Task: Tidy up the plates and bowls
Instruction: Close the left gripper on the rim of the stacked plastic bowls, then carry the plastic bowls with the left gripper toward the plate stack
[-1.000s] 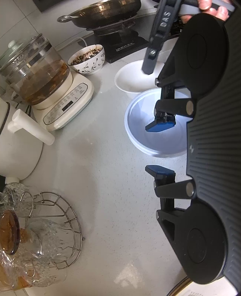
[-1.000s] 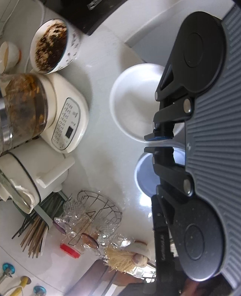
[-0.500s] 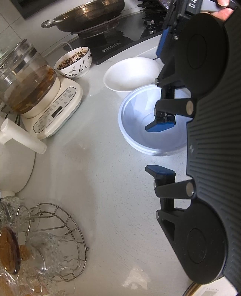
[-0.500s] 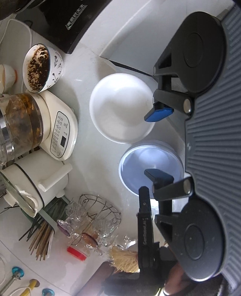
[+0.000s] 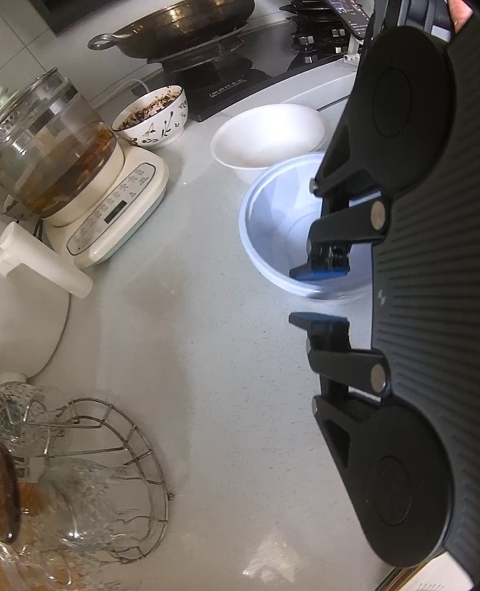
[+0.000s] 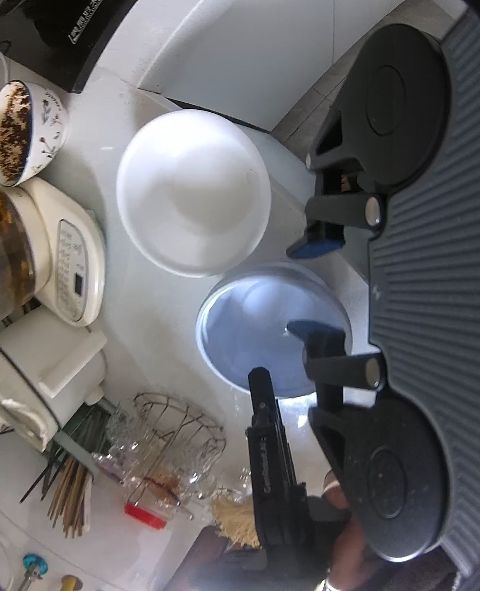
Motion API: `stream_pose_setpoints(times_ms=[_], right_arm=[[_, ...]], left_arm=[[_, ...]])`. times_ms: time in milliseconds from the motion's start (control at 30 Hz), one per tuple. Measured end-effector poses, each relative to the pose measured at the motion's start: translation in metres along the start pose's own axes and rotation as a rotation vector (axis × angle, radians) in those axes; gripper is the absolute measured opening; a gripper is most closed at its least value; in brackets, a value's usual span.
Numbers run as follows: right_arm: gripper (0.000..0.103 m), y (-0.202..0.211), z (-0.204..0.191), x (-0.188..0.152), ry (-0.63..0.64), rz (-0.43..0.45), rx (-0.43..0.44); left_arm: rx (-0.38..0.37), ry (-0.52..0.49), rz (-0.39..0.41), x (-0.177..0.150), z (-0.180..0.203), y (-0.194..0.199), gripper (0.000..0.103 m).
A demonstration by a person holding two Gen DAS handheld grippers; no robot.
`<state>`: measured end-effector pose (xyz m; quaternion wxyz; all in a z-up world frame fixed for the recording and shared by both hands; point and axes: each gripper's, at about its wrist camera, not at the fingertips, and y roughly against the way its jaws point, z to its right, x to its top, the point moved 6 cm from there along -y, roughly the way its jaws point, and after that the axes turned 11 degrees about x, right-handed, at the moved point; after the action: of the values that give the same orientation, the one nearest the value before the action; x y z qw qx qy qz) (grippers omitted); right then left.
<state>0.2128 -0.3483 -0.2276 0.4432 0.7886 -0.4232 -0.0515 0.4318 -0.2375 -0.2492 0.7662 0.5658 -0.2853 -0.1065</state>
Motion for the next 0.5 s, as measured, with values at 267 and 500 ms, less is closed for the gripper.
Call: stream_pose_setpoints(times_ms=[267,500], right_arm=[[0.031,-0.012,-0.009,0.001,0.043,-0.055,0.049],[0.031,-0.034,-0.035,0.004,0.131,-0.137,0.108]], left_arm=[[0.012,0.061,-0.003,-0.009,-0.013,0.005,0.013],[0.051,0.181,0.036,-0.018,-0.048,0.029,0.013]])
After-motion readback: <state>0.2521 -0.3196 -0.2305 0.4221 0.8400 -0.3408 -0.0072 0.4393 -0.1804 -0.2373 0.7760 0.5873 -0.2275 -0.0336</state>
